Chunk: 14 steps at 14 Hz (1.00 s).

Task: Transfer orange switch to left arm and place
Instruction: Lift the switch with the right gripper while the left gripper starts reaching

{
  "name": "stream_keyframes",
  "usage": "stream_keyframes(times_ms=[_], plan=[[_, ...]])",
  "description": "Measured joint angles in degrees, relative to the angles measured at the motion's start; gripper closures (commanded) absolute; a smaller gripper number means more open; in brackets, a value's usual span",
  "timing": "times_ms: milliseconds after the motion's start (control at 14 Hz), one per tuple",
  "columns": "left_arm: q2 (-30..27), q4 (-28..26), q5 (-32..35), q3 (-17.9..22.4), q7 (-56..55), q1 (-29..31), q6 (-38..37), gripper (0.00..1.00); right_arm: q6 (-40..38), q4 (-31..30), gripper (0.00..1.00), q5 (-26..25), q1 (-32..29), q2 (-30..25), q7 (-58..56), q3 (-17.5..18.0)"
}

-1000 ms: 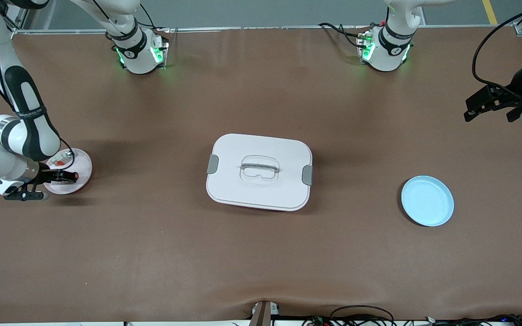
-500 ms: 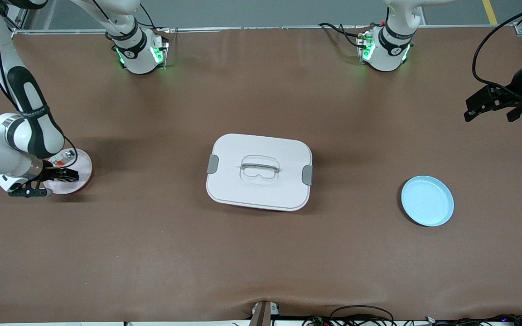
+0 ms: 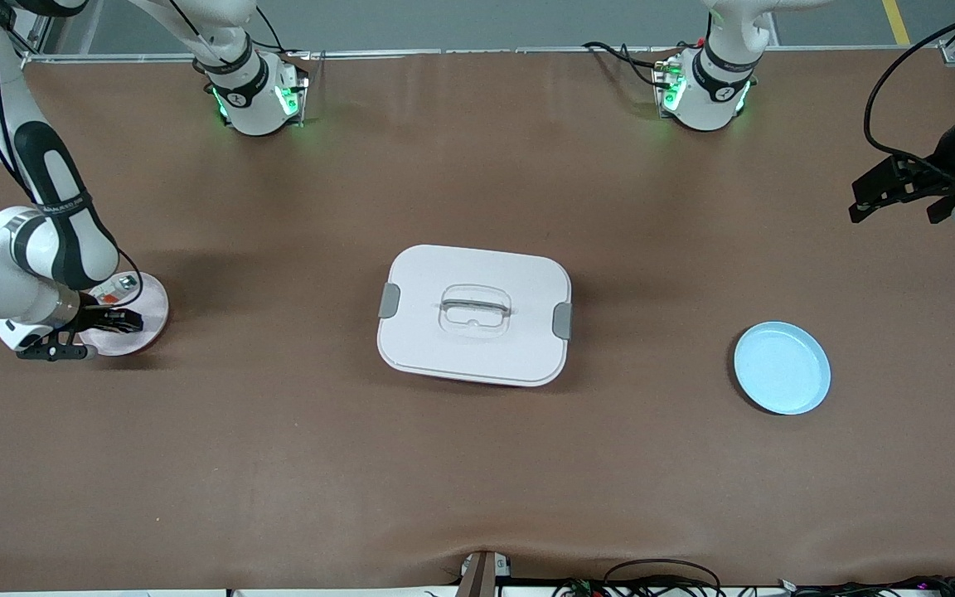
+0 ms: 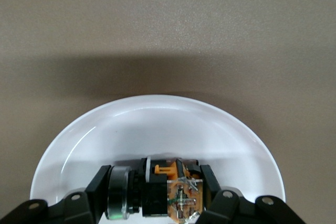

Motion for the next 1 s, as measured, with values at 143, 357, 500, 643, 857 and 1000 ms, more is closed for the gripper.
stream_keyframes(times_ms=[143,357,500,643,857,1000], plan=[[0.0,0.0,0.0,0.0,0.0,0.0,0.0,0.00,-0.6,0.1,1.00,1.7,0.0,0.0,0.0,0.1],[0.0,0.3,0.0,0.0,0.0,0.0,0.0,0.00,-4.5,1.4,1.00,3.2,0.0,-0.1,0.0,0.5],[0.0,1.2,-0.2,0.0,0.0,0.0,0.0,0.00,-8.6,3.6,1.00,3.5,0.0,-0.3,0.0,0.9],[-0.1,2.1,-2.9,-0.2,0.0,-0.1,0.0,0.00,-14.2,6.4,1.00,3.7,0.3,-1.4,1.0,1.5],[-0.2,3.2,-10.3,-0.5,0.0,-0.4,-0.2,0.00,-23.4,10.3,1.00,4.0,2.5,-4.7,6.7,2.0],[-0.2,3.5,-14.7,-0.5,0.0,-0.4,-0.3,0.00,-28.5,12.1,1.00,4.1,4.4,-7.0,11.2,2.1]])
